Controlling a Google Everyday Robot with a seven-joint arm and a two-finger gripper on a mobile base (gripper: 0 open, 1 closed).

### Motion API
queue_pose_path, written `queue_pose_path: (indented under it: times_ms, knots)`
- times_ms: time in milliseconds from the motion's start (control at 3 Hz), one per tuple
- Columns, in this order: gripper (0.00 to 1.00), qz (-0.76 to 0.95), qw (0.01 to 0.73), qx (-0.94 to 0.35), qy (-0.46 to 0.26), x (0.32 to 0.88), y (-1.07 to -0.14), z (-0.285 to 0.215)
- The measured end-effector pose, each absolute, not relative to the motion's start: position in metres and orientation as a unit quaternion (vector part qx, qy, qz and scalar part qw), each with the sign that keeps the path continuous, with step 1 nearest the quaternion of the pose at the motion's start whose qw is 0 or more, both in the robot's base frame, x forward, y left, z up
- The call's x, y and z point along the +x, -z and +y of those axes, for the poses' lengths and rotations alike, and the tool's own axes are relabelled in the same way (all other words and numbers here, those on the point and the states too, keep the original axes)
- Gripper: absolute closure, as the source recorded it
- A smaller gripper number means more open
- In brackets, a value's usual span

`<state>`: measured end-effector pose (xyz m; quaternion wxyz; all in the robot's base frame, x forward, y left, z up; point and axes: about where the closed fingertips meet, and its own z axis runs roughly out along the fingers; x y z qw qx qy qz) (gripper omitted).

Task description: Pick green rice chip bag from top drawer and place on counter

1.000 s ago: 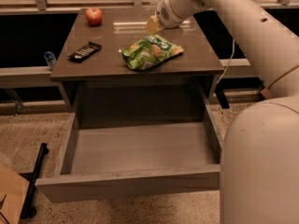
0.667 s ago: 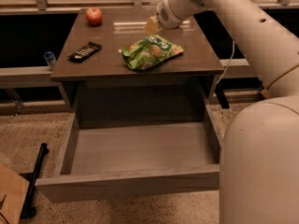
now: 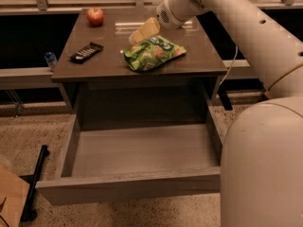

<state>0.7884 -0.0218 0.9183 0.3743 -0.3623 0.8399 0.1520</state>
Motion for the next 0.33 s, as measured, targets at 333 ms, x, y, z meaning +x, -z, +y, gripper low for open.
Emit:
queue_pose_path:
  times_ms: [333]
  knots:
    - [0.00,0.840,0.374,-0.362,-0.152,0.7884,-0.9183,-0.0218]
